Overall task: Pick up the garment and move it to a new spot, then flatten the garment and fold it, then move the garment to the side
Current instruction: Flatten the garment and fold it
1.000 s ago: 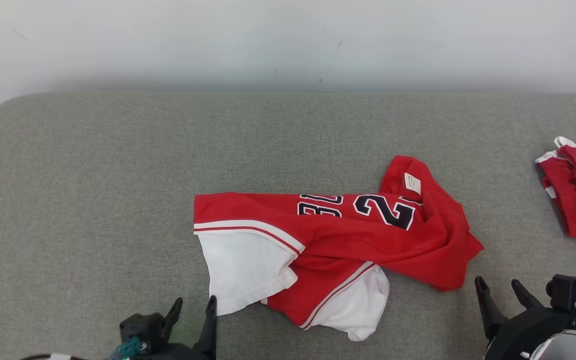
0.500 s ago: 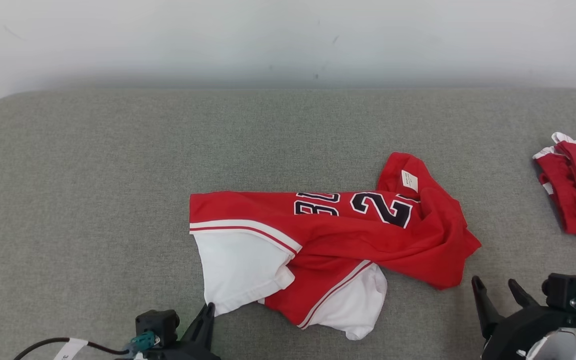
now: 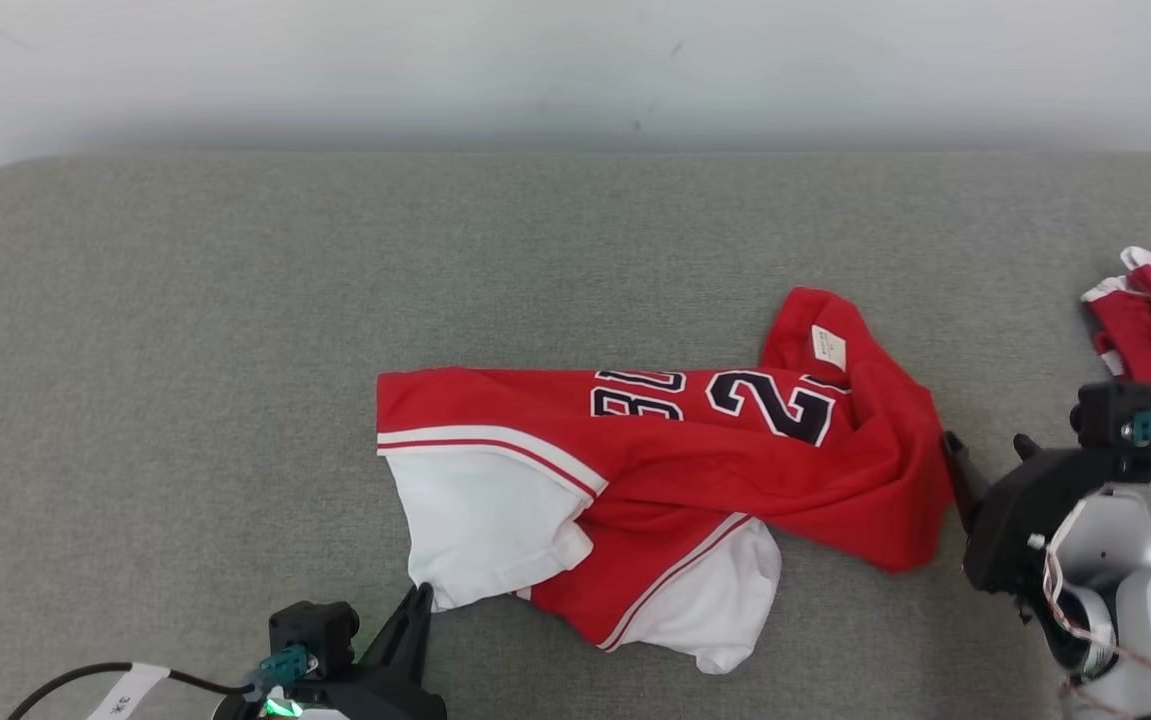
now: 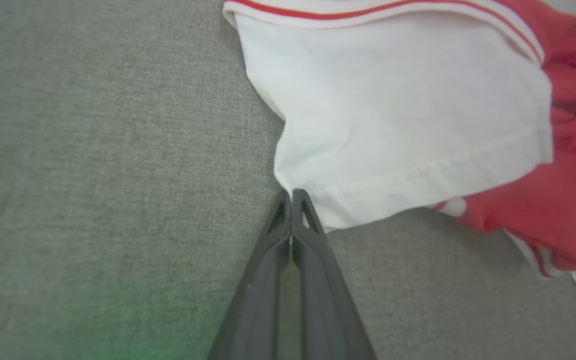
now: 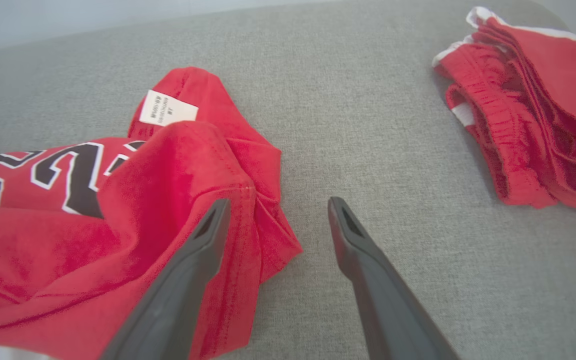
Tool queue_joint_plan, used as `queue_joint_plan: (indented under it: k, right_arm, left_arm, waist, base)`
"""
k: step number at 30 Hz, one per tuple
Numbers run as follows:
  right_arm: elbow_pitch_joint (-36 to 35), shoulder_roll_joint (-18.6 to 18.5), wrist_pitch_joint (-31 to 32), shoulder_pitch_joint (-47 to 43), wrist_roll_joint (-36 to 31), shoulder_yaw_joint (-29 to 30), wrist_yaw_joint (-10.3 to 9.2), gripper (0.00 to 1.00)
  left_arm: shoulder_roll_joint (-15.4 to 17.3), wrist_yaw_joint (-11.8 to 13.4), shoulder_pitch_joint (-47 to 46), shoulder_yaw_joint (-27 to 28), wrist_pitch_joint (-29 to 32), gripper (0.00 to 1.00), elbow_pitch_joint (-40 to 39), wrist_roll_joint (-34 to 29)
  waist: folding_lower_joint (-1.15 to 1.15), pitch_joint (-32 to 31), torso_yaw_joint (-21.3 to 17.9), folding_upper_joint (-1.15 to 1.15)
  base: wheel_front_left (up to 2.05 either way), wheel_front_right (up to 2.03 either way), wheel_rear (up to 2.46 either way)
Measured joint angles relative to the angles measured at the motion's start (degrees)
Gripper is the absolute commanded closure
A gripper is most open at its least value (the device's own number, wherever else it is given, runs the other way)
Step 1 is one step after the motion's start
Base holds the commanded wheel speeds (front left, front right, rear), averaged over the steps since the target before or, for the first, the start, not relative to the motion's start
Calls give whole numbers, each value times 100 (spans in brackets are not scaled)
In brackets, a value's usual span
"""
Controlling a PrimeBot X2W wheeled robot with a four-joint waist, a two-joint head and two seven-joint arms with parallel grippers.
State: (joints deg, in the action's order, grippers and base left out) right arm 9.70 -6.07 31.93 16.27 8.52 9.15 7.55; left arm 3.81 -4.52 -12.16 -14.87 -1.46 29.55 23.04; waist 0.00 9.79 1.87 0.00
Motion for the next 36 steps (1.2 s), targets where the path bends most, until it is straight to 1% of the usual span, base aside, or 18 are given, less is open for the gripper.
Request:
queue_joint_plan:
  k: [4,9,14,15,16,17,18,19,20,22,23,28,30,31,32,33,34,36]
  right_arm:
    - [508,-119,341,414,174,-27,0,0]
    - [944,-310,516,761,300,-192,0,0]
    - [1115,-361,538,855,333,-327,0,8]
    - [1149,-368,536,855,361,-435,0,11]
    - [1149,-382,533,855,377,-500,0,20]
    - [1150,-400,528,855,392,-559,0,20]
    - [1151,-409,528,855,417,-605,0,29]
    - [1154,-414,530,855,439,-641,0,34]
    - [1154,-424,528,853,449,-691,0,35]
    - [1155,-464,503,853,448,-761,0,46]
    - [1155,-487,502,853,448,-791,0,45]
    - [1203,-546,480,915,424,-902,0,50]
    - [1169,-608,322,1014,283,-891,0,30]
    - [1149,-611,267,1063,237,-883,0,25]
    - [1125,-603,220,1084,237,-878,0,24]
    - [1112,-582,193,1085,237,-883,0,25]
    - [1111,-543,198,1076,240,-901,0,33]
    - [1113,-479,319,1042,256,-920,0,37]
  left_arm:
    - [-4,-3,-57,-42,-9,100,-16,19]
    - [-2,-3,-80,-70,-45,100,-57,33]
    - [3,-1,-81,-87,-51,100,-69,48]
    - [7,5,-81,-92,-55,100,-69,67]
    - [9,8,-80,-93,-56,100,-69,67]
    - [11,15,-78,-94,-56,100,-67,73]
    - [13,27,-76,-93,-56,100,-66,77]
    - [15,38,-73,-93,-56,100,-66,83]
    - [18,46,-70,-94,-56,100,-68,97]
    - [26,48,-66,-96,-56,100,-67,112]
    - [30,51,-63,-96,-56,100,-70,118]
    - [41,63,-55,-116,-73,100,-110,132]
    - [41,66,-56,-131,-73,100,-125,133]
    - [40,66,-58,-135,-74,100,-131,134]
    - [38,66,-59,-141,-74,100,-134,137]
    - [36,66,-61,-148,-76,100,-137,151]
    - [35,66,-61,-155,-81,100,-138,159]
    - [33,65,-61,-164,-83,100,-130,168]
  waist:
    - [0,71,99,0]
    - [0,169,188,0]
    - [0,199,237,0]
    - [0,193,238,0]
    - [0,189,234,0]
    - [0,185,229,0]
    - [0,179,222,0]
    - [0,173,214,0]
    - [0,168,205,0]
    - [0,157,193,0]
    - [0,156,187,0]
    - [0,193,184,0]
    - [0,217,201,0]
    - [0,227,212,0]
    - [0,236,223,0]
    - [0,241,235,0]
    - [0,244,247,0]
    - [0,244,270,0]
  base:
    - [0,0,0]
    - [0,0,0]
    - [0,0,0]
    - [0,0,0]
    - [0,0,0]
    - [0,0,0]
    - [0,0,0]
    - [0,0,0]
    - [0,0,0]
    - [0,0,0]
    - [0,0,0]
    - [0,0,0]
    - [0,0,0]
    - [0,0,0]
    - [0,0,0]
    - [0,0,0]
    - [0,0,0]
    - [0,0,0]
